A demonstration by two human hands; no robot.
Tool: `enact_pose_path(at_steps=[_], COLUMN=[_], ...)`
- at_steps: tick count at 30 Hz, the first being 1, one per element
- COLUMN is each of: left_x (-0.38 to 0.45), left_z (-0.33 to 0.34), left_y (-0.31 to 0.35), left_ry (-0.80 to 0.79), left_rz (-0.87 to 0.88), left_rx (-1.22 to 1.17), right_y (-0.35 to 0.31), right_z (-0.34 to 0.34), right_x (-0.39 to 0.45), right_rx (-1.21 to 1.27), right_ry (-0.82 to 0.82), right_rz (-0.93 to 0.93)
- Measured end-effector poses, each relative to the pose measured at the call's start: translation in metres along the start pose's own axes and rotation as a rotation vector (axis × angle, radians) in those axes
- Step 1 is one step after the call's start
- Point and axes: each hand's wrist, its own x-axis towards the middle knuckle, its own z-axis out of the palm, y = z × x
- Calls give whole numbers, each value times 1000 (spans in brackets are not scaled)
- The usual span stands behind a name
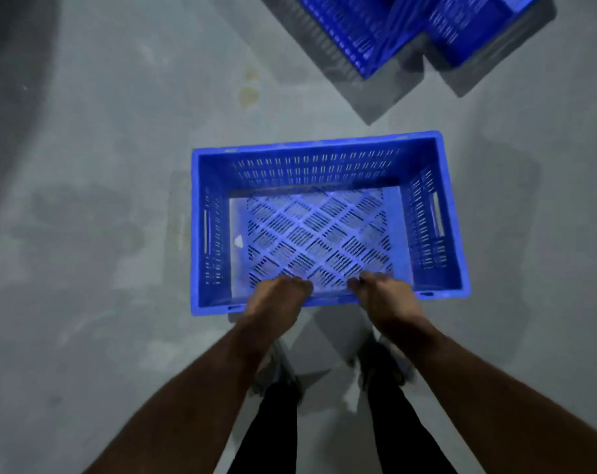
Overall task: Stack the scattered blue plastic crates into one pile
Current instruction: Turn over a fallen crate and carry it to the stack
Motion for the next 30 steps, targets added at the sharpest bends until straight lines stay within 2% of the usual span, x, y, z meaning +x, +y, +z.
enact_pose_path(at_steps=[3,6,8,9,11,13,14,16,18,20,22,24,26,30], left_x=[0,-6,-17,-24,-34,-37,-35,-22,-5,6,12,10,0,-41], left_z=[41,48,36,29,12,-3,-9,-21,-24,-15,-9,-17,-19,-40], left_y=[5,0,-7,-12,-28,-53,-67,-91,-107,-124,-135,-127,-123,-116], left_ry=[-3,-42,-7,44,219,412,457,422,358,374,384,425,449,380], left_rz=[45,8,-132,-236,-422,-624,-749,-980,-1088,-1089,-1015,-973,-940,-926], left_rx=[84,26,-106,-172,-273,-339,-404,-686,-1067,-1284,-1413,-1506,-1565,-1568], right_y=[7,11,22,29,53,81,93,113,131,145,160,171,167,151], right_z=[38,35,23,14,3,-7,-11,-18,-17,-11,2,11,2,-25], right_x=[0,-9,-18,-22,-26,-20,-16,-1,18,36,44,45,36,-2], right_rx=[-5,81,113,123,136,118,158,323,574,892,1100,1201,1242,1385], right_ry=[-121,-176,-297,-305,-87,170,238,289,271,187,154,182,210,206], right_rz=[-13,53,68,62,167,370,494,688,830,930,916,828,818,814])
